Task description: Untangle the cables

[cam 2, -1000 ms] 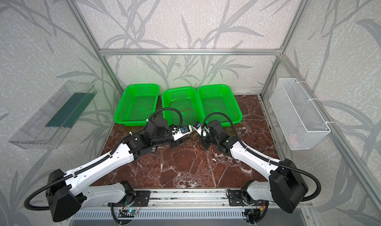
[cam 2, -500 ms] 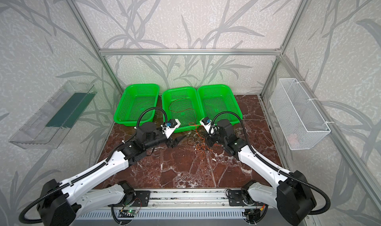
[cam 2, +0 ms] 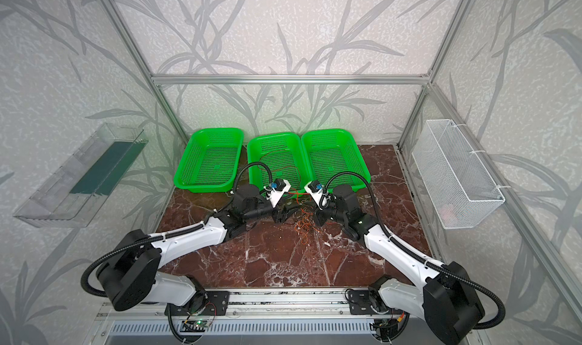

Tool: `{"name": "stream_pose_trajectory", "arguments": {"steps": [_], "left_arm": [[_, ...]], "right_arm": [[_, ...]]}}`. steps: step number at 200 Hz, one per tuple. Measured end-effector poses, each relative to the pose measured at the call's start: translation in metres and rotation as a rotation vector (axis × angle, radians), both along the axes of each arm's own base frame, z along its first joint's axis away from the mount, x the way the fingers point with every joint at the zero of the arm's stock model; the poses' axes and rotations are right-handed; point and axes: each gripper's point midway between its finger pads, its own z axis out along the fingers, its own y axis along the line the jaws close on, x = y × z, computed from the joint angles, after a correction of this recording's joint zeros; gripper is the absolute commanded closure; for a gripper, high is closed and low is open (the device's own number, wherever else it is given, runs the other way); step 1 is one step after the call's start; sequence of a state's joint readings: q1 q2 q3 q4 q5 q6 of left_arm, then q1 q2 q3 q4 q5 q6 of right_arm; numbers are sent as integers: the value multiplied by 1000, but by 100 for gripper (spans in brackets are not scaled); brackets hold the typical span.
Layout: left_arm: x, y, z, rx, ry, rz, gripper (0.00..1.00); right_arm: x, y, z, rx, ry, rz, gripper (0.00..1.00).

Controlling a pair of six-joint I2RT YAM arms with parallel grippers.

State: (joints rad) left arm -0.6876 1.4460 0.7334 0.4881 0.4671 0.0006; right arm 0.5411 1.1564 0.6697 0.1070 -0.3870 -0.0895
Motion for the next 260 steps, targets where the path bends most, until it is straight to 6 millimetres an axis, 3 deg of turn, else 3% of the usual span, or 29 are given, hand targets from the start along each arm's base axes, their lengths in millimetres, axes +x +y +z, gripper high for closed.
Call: {"name": "stream_pose_trajectory", "arguments": {"steps": [22, 31, 49, 75, 149, 179, 205, 228, 260], "left_arm": [[1, -8, -11, 3, 20, -12, 56], [1, -10, -13, -2, 22, -16, 67], [2, -15, -11, -16, 13, -22, 86], [5, -18, -2, -40, -10, -24, 99], [7, -16, 3, -47, -29, -9, 100], [1, -11, 16, -26, -56, -2, 100], [-9, -8, 47, 7, -116, -8, 100], [-23, -2, 91, 12, -210, -15, 100], [-36, 13, 119, 74, -279, -3, 100]], "right_arm": [[0, 0, 0, 6, 6, -5, 100], [0, 0, 1, 8, 7, -6, 100], [1, 0, 1, 13, 2, -11, 100], [3, -2, -2, 8, 1, -27, 100], [6, -4, -4, 11, -5, -50, 100], [9, -12, -12, -28, 2, -92, 91], [13, -23, -28, -90, 33, -150, 88], [19, -29, -45, -127, 77, -201, 85], [23, -31, -69, -164, 142, -233, 77]]}}
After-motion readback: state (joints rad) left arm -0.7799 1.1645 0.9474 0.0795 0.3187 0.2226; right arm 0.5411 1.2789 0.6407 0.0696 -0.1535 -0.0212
